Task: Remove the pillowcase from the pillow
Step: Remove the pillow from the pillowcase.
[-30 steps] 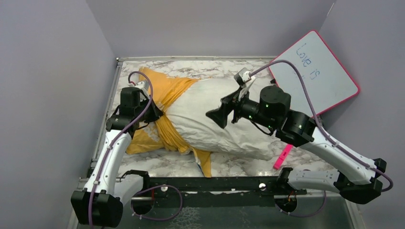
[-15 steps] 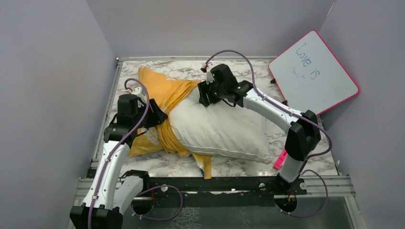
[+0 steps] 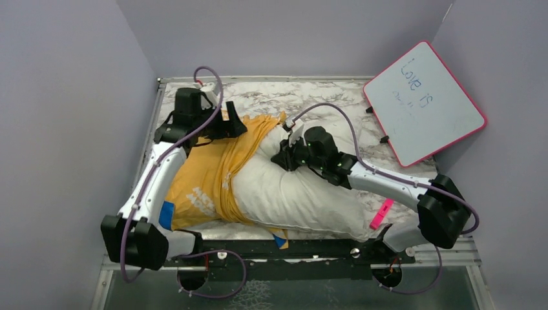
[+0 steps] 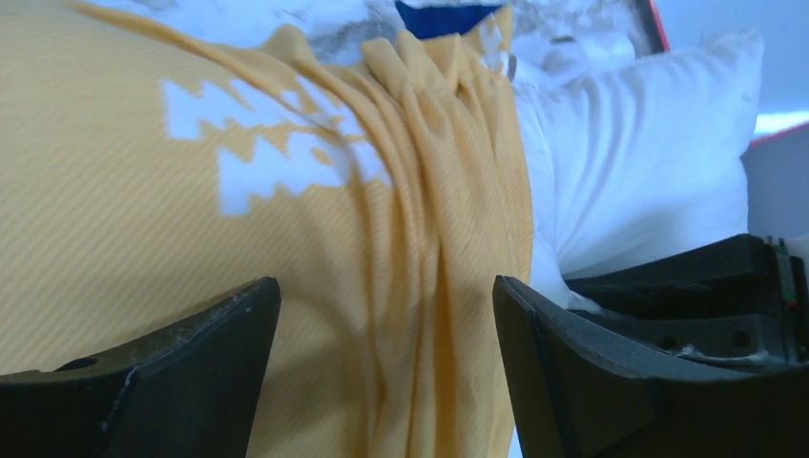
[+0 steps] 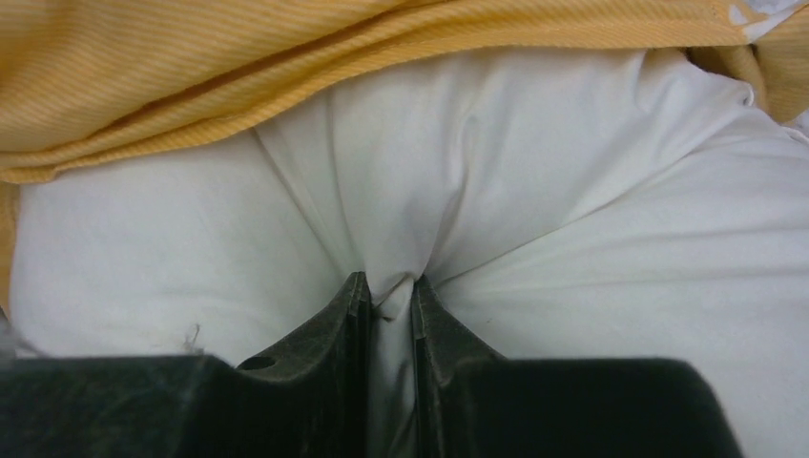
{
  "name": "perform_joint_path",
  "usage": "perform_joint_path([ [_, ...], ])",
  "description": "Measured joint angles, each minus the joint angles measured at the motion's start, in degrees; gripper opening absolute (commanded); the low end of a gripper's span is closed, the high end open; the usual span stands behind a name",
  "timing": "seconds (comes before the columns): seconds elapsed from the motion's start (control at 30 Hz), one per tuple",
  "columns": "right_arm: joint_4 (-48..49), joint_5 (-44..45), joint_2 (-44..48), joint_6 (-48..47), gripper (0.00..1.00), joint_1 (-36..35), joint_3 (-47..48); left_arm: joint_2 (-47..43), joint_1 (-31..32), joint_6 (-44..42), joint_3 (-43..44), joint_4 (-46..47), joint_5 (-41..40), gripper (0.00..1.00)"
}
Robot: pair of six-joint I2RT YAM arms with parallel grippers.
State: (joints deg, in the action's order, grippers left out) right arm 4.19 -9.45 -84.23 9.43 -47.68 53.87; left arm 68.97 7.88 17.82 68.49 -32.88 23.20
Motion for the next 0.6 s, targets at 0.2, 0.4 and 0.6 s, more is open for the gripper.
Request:
perform_joint_path([
  [0.2,7.54,-0.13,5.55,5.38,0.22,0.0,-8.37,8.15,13.64,-1.79,0.42,0.9,-4.94,0.23],
  [0.4,5.18,1.33,11.32,7.87,0.39,-0.46,-10.23,5.44,16.59,-0.04,-2.16,1.4,-14.82,0.0],
  [0.6,-10.32,5.9,15.45,7.45,0.72,-1.44,-0.26,-4.98,16.63,0.59,-9.2,6.03,-17.29,0.0],
])
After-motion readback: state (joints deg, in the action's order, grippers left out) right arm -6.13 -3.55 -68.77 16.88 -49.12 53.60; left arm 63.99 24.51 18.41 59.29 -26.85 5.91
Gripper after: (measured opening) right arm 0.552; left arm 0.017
